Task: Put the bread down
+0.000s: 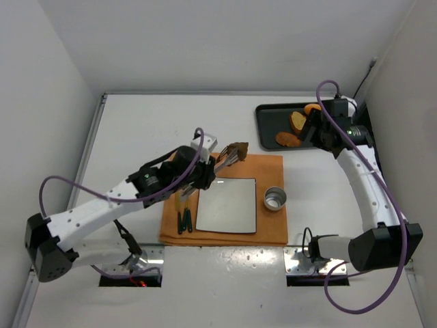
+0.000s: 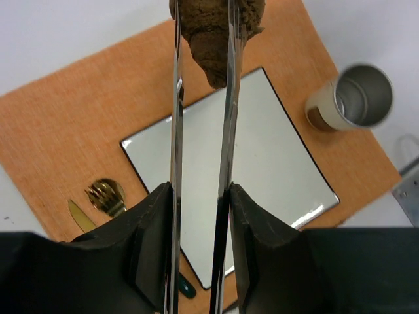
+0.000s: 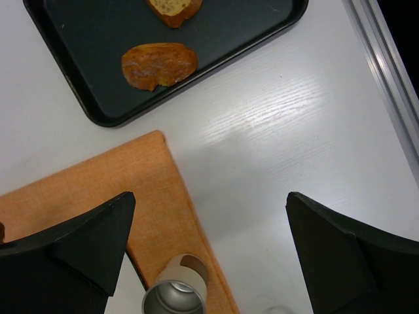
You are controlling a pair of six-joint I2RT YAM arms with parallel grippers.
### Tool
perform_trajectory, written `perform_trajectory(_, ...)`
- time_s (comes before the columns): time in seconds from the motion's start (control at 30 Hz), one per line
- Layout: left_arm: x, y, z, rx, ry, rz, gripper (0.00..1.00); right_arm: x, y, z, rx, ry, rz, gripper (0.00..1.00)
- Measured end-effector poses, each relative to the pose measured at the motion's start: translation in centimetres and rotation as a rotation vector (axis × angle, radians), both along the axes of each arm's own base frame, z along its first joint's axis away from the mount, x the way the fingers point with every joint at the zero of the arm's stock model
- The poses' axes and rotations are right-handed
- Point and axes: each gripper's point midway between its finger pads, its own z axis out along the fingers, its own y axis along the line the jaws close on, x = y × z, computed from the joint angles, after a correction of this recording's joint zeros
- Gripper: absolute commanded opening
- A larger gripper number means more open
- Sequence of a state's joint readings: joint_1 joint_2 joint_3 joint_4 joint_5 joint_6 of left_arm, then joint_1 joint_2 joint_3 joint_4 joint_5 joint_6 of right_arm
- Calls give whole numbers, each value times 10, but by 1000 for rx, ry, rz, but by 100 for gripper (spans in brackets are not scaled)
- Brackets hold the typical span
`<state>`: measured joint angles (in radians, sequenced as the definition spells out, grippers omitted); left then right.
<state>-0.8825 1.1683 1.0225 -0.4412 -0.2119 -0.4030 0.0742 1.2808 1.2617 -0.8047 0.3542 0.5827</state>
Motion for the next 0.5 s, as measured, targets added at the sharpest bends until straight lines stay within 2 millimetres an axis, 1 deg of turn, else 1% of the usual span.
perform_trajectory(0.07,-14,4,-2,-19,0,-24,3,1,1,-1,3,-1,2,100)
perform_trajectory(0.13,-27,5,-8,-38,14,-50,3,2,2,-1,6,-5,6,100)
perform_trajectory(0.23,-45,5,-27,-33,57,-81,3,3,3,-3,12,-1,12,100)
perform_trajectory(0.3,-59,4,-44,-14,98,-110,3,3,4,-5,13,4,13,100)
perform_trajectory(0.4,-74,5,-65,15,146,-136,3,4,4,-6,14,7,14,100)
perform_trajectory(0.43,-77,5,-68,20,154,-142,3,4,4,-6,15,7,15,100)
perform_trajectory(0.5,-84,5,-74,28,172,-153,11,4,4,-6,16,7,15,100)
